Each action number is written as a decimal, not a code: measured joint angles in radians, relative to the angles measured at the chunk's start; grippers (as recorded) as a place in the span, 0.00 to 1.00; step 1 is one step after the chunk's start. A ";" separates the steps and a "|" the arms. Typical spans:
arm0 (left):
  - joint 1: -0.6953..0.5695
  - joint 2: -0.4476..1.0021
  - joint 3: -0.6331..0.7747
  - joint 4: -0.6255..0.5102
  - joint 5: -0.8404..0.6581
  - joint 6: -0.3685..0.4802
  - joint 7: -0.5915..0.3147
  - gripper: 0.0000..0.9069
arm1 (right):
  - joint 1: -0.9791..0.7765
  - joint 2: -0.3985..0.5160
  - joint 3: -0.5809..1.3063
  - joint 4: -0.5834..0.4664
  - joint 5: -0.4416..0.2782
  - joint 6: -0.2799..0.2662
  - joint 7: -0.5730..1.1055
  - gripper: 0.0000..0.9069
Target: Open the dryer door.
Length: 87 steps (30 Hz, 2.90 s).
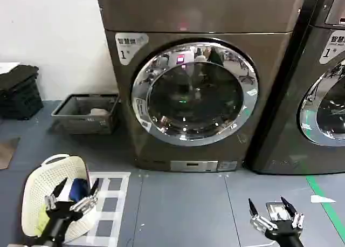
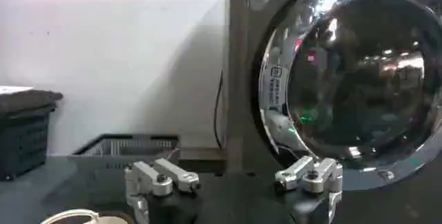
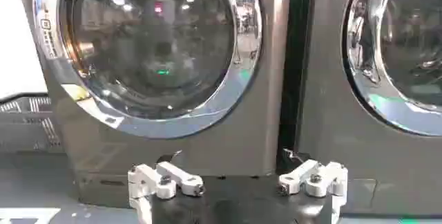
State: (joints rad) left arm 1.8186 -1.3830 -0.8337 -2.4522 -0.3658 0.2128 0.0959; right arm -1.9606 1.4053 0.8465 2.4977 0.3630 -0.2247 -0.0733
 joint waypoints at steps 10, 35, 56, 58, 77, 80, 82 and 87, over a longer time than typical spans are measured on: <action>-0.002 0.004 0.001 -0.004 0.003 0.001 0.004 1.00 | 0.137 -0.165 0.053 -0.058 0.123 -0.012 -0.059 1.00; 0.001 -0.011 0.010 -0.025 0.023 0.003 0.017 1.00 | 0.732 -0.697 -0.310 -0.346 0.391 -0.048 -0.116 1.00; 0.003 -0.034 0.042 -0.025 0.054 0.000 0.021 1.00 | 1.331 -0.690 -0.792 -0.620 0.486 -0.029 -0.240 1.00; 0.003 -0.035 0.044 -0.025 0.055 -0.001 0.022 1.00 | 1.367 -0.682 -0.821 -0.645 0.486 -0.029 -0.242 1.00; 0.004 -0.039 0.051 -0.025 0.062 -0.002 0.024 1.00 | 1.589 -0.609 -1.041 -0.781 0.511 -0.013 -0.278 1.00; 0.004 -0.040 0.051 -0.025 0.062 -0.003 0.024 1.00 | 1.611 -0.593 -1.062 -0.804 0.509 -0.007 -0.284 1.00; 0.004 -0.040 0.051 -0.025 0.062 -0.003 0.024 1.00 | 1.628 -0.577 -1.080 -0.822 0.508 -0.005 -0.288 1.00; 0.003 -0.040 0.051 -0.025 0.062 -0.003 0.024 1.00 | 1.660 -0.547 -1.112 -0.857 0.505 0.001 -0.298 1.00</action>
State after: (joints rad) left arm 1.8220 -1.4233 -0.7823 -2.4773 -0.3038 0.2096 0.1202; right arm -0.3009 0.8582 -0.2655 1.6403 0.8679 -0.2235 -0.3714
